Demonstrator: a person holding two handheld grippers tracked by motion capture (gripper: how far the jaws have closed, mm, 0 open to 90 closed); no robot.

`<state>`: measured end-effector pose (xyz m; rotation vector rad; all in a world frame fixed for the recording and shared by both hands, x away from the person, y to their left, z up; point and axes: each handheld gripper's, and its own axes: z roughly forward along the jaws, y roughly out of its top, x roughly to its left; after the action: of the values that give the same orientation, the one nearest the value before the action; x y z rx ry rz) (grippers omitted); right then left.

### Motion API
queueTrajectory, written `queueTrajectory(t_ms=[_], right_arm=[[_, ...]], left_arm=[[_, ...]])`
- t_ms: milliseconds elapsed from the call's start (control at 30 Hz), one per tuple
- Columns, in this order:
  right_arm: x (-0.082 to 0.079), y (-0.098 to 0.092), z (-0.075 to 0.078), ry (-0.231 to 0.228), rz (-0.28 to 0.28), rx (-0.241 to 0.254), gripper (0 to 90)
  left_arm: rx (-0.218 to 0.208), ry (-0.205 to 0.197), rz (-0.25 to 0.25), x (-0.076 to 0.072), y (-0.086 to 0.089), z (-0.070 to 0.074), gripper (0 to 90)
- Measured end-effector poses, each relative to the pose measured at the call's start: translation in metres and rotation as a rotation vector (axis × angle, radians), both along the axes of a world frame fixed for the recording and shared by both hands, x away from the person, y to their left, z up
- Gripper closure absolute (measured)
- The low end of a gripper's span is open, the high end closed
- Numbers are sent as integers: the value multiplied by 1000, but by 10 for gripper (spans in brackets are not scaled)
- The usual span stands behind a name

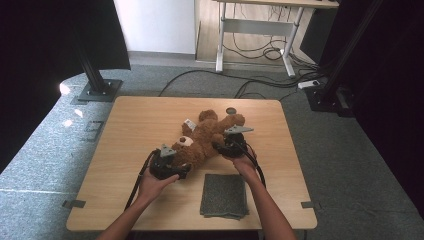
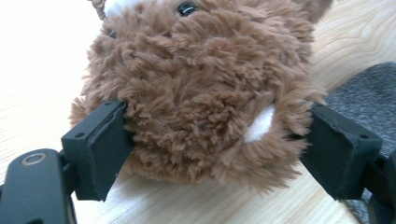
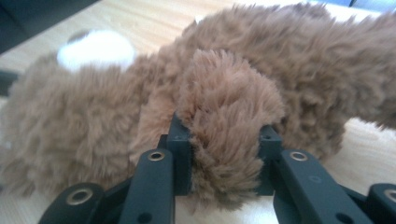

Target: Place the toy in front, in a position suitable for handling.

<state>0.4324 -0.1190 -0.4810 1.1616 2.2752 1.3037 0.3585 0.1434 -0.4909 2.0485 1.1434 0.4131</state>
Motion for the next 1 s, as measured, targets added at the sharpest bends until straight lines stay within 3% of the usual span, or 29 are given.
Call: queueTrajectory(t_ms=[133,333,467,633,833,1000], right_arm=[[-6,2,-8,14,17,23,709],[-12,9,-15,29,40,32,713],[-12,15,-22,50,65,63,713],[-13,23,-27,47,94,66,711],[-12,26,-27,62,93,104,707],[-12,34,-27,61,107,105,705]], left_arm=[[42,-2,10,4,1,-3,144],[71,18,33,12,11,-8,150],[63,33,66,18,25,-12,203],[53,39,89,22,37,-14,262],[41,45,108,26,43,-13,262],[48,51,135,32,51,-13,262]])
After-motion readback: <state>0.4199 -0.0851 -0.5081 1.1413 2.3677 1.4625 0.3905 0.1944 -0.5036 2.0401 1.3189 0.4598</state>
